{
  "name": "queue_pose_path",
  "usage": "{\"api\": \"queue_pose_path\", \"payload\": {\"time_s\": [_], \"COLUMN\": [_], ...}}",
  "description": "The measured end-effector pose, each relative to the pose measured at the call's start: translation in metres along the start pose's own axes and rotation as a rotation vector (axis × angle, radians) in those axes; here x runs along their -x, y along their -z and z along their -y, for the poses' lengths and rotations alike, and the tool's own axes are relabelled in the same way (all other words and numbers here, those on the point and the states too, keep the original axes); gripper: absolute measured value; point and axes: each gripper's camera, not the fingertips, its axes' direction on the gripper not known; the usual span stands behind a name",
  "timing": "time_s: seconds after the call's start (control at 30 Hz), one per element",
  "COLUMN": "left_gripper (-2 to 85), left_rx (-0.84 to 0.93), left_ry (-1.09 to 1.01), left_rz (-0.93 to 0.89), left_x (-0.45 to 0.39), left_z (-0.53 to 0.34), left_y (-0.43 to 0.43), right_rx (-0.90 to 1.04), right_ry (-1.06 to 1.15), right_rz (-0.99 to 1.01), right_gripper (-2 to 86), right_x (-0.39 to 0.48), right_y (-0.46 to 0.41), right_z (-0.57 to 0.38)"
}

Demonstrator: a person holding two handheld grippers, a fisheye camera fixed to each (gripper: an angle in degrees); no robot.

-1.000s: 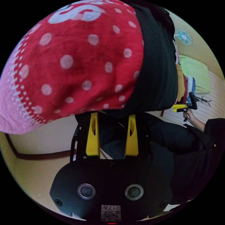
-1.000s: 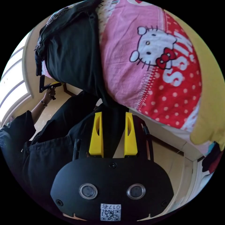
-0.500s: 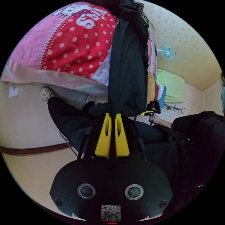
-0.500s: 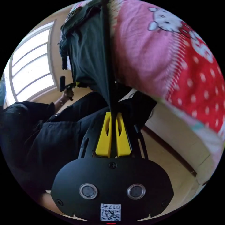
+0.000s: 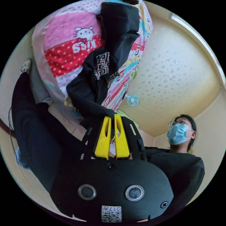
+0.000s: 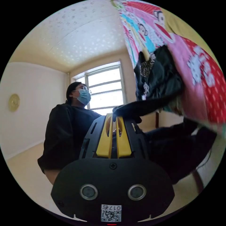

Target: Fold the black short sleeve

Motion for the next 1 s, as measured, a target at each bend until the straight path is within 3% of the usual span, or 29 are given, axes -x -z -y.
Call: {"api": "queue_pose_path", "payload": {"time_s": [0.13,0.2,0.27,0.37,0.5,0.63,0.7,0.73,0.87,1.0], "left_gripper": [1.5,5.9,9.9,13.5,14.2,15.5,15.6,15.6,16.6,13.9], "left_rx": [-0.064,-0.154,-0.181,-0.253,-0.299,-0.217,-0.190,-0.191,-0.228,-0.292], "left_ry": [-0.103,-0.208,-0.256,-0.270,-0.191,-0.089,-0.040,-0.032,0.000,0.057], "left_rz": [-0.067,0.048,0.221,0.417,0.666,0.695,0.672,0.659,0.574,0.379], "left_x": [-0.022,-0.042,-0.055,-0.059,-0.021,0.029,0.053,0.056,0.067,0.085], "left_z": [0.096,0.141,0.156,0.137,0.086,0.072,0.077,0.078,0.080,0.074], "left_y": [-0.044,-0.062,-0.073,-0.080,-0.088,-0.113,-0.131,-0.134,-0.138,-0.133], "right_rx": [-0.138,-0.215,-0.267,-0.256,-0.089,0.213,0.229,0.140,-0.097,-0.374], "right_ry": [0.127,0.097,0.050,0.006,0.089,0.134,0.095,0.099,-0.086,-0.390], "right_rz": [0.043,0.046,-0.085,-0.425,-0.882,-1.494,-1.689,-1.745,-1.577,-0.987], "right_gripper": [2.1,2.7,3.6,4.8,5.5,6.6,6.8,7.3,11.2,14.1], "right_x": [-0.048,-0.068,-0.076,-0.064,-0.040,-0.067,-0.078,-0.069,-0.043,-0.063], "right_y": [-0.010,-0.014,-0.019,-0.037,-0.102,-0.172,-0.180,-0.179,-0.148,-0.099], "right_z": [0.124,0.170,0.198,0.212,0.198,0.173,0.159,0.146,0.113,0.058]}}
